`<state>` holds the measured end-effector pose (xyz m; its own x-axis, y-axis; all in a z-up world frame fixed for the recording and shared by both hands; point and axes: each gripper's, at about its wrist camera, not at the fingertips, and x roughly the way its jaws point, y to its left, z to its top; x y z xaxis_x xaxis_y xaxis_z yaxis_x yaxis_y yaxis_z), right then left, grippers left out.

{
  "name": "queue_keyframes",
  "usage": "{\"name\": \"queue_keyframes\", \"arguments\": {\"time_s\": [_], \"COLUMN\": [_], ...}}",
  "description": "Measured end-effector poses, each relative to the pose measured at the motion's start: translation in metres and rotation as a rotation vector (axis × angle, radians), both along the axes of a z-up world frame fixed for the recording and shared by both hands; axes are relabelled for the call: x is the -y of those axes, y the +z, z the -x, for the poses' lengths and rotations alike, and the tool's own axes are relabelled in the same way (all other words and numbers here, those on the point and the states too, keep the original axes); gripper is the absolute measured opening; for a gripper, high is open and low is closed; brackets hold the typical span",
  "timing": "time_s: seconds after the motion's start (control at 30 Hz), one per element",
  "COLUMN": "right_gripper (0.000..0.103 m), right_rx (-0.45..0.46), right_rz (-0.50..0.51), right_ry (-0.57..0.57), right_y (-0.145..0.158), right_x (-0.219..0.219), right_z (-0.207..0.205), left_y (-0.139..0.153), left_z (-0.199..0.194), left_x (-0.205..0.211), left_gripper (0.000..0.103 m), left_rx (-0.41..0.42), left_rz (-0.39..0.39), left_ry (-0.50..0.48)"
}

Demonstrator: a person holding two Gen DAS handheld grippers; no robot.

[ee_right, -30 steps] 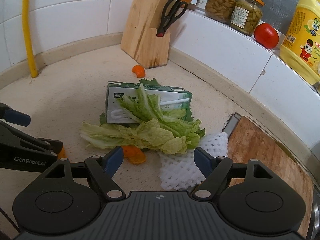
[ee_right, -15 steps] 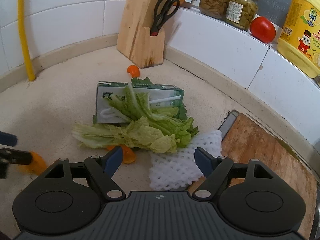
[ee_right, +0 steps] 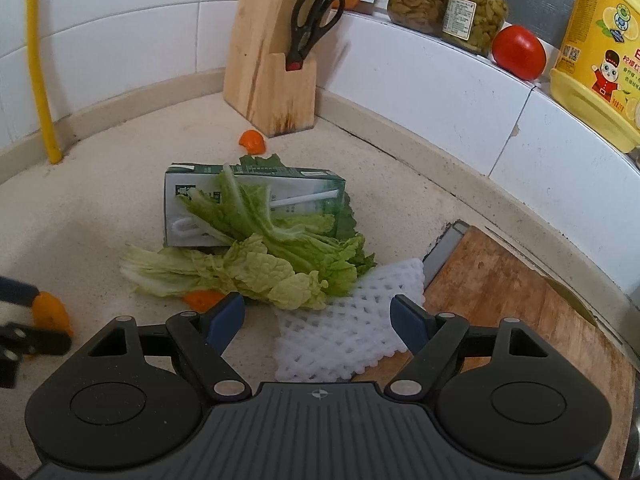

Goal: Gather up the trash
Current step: 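Close left tool on the orange carrot piece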

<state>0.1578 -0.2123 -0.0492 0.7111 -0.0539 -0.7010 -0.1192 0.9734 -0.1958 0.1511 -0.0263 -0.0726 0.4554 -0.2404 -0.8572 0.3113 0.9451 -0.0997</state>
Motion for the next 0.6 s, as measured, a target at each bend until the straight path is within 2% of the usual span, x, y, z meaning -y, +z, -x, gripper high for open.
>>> {"name": "queue_keyframes", "arguments": {"time_s": [0.03, 0.07, 0.37, 0.6], "right_gripper": [0.085, 0.085, 0.08, 0.079], "right_rx": [-0.002, -0.004, 0.025, -0.005], "right_rz": [0.001, 0.001, 0.053, 0.082], "right_ry": [-0.003, -0.004, 0.103, 0.244], "right_y": [-0.001, -0.001, 0.001, -0.004], "right_x": [0.001, 0.002, -0.006, -0.017], "right_z": [0.0, 0.0, 0.006, -0.008], "left_y": [0.001, 0.002, 0.025, 0.007], "left_z": [0.001, 0.002, 0.009, 0.004], "left_x": [-0.002, -0.004, -0.015, -0.015], "left_gripper": [0.014, 0.011, 0.009, 0.009], "left_rx": [-0.012, -0.015, 0.077, 0.014], "left_rz": [0.025, 0.039, 0.119, 0.124], "left_ry": [-0.004, -0.002, 0.013, 0.028]}}
